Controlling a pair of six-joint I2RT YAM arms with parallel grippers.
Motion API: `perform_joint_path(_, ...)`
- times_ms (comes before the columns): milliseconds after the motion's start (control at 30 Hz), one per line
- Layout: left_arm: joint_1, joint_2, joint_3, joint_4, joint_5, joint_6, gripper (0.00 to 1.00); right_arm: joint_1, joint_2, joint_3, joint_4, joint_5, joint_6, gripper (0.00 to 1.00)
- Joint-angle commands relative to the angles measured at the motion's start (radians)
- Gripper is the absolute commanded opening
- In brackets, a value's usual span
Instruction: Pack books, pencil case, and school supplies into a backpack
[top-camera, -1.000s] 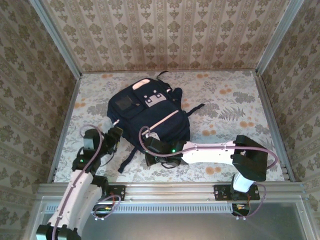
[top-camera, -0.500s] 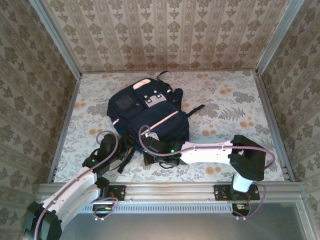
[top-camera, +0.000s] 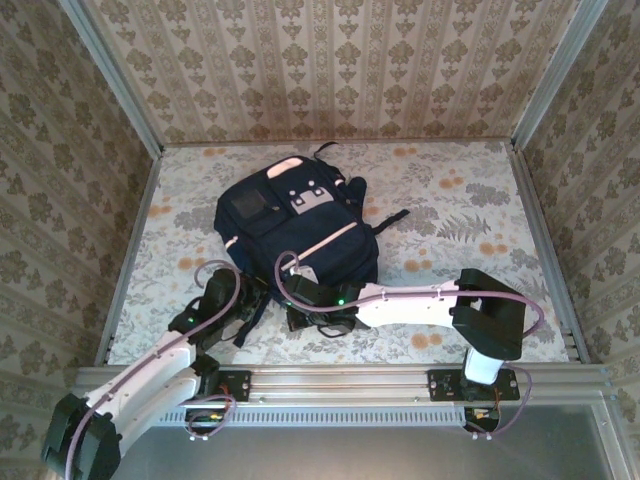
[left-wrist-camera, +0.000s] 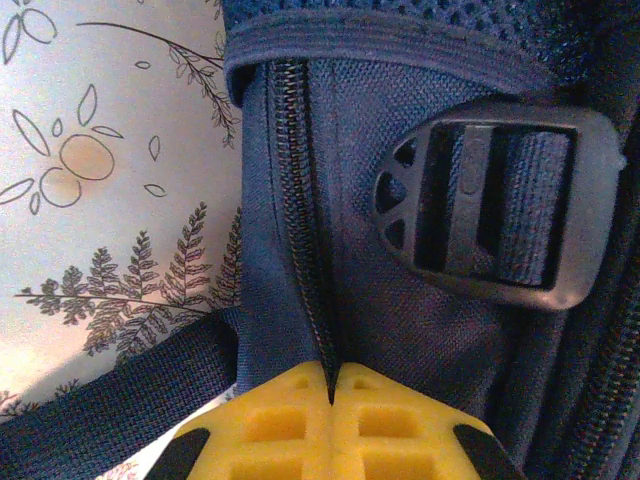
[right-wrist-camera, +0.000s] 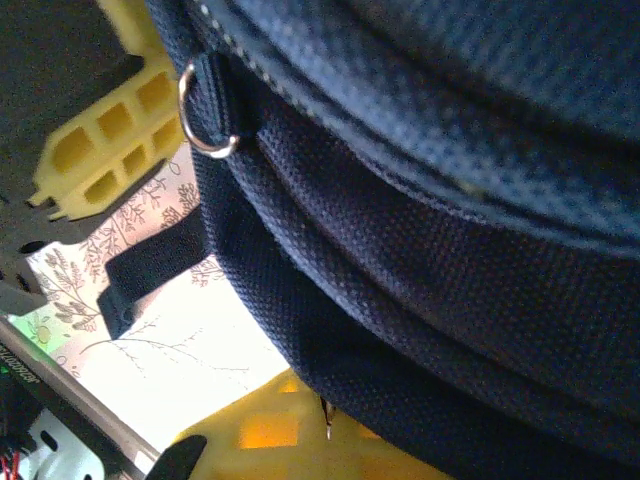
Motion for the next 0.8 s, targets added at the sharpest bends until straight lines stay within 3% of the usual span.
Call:
perform_joint_path(0,0.012,-0.023,0.024,-0.024,-0.07,0.037,0.0,0.0,-0.007,0.007,-0.118,0.057,-0.017,0.0)
perform_joint_path(467,0.088,-0.032,0.042,-0.065,-0.022,0.092,0.0,-0.025,-0.192,-0.128,-0.284,0.105,-0.044,0.0)
perform_joint_path(767,0.15,-0.068,0.055,-0.11,0.012,0.139,0.0,-0.134,-0.308,-0.232,-0.297,0.092,-0.127,0.0)
